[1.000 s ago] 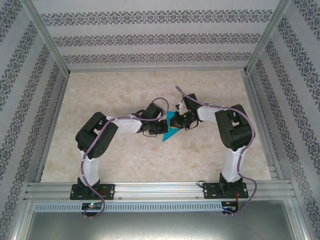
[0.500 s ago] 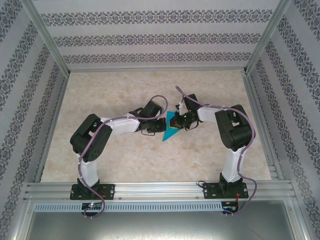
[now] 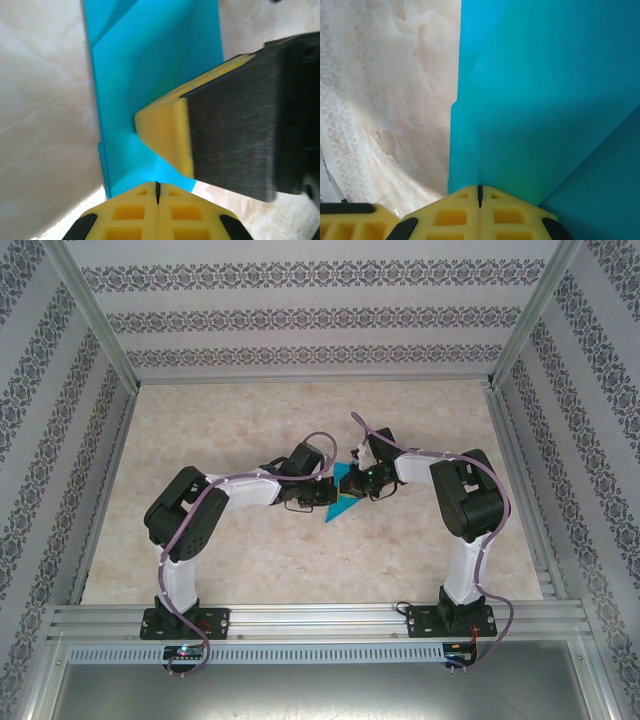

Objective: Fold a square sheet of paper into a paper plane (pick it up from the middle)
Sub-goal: Fourth fold the wing at the center of the table.

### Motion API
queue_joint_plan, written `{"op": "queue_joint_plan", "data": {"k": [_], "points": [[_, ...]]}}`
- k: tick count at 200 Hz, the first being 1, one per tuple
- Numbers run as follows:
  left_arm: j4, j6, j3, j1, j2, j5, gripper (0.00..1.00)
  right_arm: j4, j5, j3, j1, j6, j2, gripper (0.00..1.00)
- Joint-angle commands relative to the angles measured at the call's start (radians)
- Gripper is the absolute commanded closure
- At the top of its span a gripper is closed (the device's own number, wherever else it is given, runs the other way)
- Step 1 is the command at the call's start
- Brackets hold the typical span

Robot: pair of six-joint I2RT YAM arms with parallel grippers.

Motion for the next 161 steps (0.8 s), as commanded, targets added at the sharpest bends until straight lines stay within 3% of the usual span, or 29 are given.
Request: {"op": "queue_joint_plan", "data": {"k": [1,83,161], "points": [[-0.002,-0.011,0.013,-0.008,0.035,0.022,1.00,-0.035,0.043,-0.016,0.016,-0.005,0.041,1.00],[-0.179,0.035,0.018,-0.024,0.065,-0.040,1.00,0.008,0.012,-0.007,-0.003,0.007,0.037,1.00],[-0.274,0.039,-0.052,-0.026,0.059,-0.057,1.00,0.138,-0.002,0.077,-0.117,0.092,0.072,1.00]]}}
